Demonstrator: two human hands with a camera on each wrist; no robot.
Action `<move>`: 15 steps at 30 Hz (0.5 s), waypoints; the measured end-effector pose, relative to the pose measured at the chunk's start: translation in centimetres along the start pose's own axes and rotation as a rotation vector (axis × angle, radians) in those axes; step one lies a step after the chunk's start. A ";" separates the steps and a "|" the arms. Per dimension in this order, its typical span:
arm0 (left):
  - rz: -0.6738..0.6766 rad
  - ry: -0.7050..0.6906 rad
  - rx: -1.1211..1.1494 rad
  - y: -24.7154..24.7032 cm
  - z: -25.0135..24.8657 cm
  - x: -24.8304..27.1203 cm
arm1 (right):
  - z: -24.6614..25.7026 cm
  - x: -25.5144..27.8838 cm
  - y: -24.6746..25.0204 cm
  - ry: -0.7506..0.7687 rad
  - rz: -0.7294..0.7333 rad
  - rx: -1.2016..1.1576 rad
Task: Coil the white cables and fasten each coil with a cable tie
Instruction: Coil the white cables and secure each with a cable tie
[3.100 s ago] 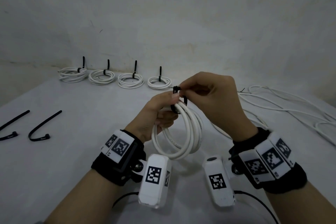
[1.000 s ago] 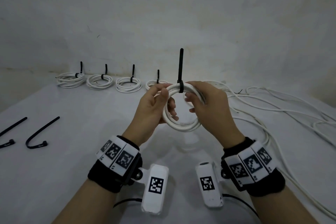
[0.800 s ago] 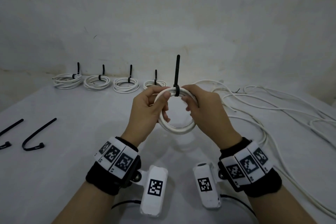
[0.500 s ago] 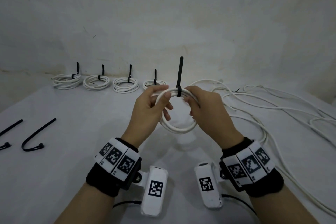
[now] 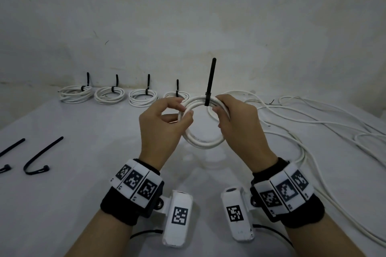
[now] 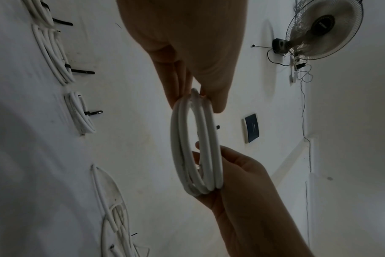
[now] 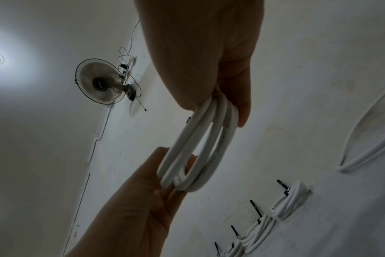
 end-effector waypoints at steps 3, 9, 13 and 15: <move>0.027 -0.053 -0.060 -0.3 0.0 -0.3 | 0.1 -0.1 0.2 0.028 -0.030 0.068; 0.131 -0.014 -0.095 -0.9 1.0 -0.7 | -0.3 0.0 0.4 -0.009 -0.034 0.007; 0.157 0.042 0.053 -0.5 1.1 -0.9 | -0.1 0.0 0.6 -0.032 -0.038 -0.087; 0.194 0.078 0.109 -0.4 1.0 -0.8 | -0.3 -0.1 0.7 -0.058 -0.032 -0.131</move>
Point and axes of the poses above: each hand's wrist, its own x-axis away from the middle knuckle, its own y-axis out of the back of the hand, z = x × y, the point moved 5 cm from there along -x, towards the middle knuckle, and after that the axes turned 10 degrees about -x, right-handed, at the moved point
